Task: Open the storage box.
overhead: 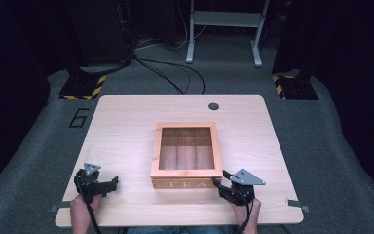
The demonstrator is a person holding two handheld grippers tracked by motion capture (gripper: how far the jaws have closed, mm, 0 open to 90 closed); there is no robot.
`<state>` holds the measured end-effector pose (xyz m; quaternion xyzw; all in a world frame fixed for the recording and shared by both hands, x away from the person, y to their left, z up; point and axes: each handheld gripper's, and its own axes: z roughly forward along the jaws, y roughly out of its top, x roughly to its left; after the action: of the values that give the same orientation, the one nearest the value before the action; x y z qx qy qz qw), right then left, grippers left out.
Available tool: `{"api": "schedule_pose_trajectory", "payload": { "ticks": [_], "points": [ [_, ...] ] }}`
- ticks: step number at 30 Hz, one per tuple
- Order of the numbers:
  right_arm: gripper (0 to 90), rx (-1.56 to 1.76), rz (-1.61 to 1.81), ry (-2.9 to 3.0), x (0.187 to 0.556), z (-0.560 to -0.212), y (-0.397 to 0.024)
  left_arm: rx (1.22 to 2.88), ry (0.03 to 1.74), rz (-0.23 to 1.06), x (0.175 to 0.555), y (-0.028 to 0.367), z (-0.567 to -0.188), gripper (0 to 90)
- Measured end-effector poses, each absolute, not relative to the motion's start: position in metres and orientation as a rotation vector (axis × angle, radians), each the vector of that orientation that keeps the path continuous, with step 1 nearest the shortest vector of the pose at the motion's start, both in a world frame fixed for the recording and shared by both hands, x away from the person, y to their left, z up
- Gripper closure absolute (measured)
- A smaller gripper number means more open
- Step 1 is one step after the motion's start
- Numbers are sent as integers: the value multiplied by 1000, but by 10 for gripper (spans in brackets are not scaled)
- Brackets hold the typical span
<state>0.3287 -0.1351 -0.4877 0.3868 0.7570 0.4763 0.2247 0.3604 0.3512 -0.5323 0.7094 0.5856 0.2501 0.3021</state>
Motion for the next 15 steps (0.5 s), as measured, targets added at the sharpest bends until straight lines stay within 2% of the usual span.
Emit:
{"api": "schedule_pose_trajectory", "payload": {
  "ticks": [15],
  "points": [
    [589, 1070, 1331, 2040, 331, -481, -135, 1883, 1555, 660, 360, 351, -532, 2]
  ]
}}
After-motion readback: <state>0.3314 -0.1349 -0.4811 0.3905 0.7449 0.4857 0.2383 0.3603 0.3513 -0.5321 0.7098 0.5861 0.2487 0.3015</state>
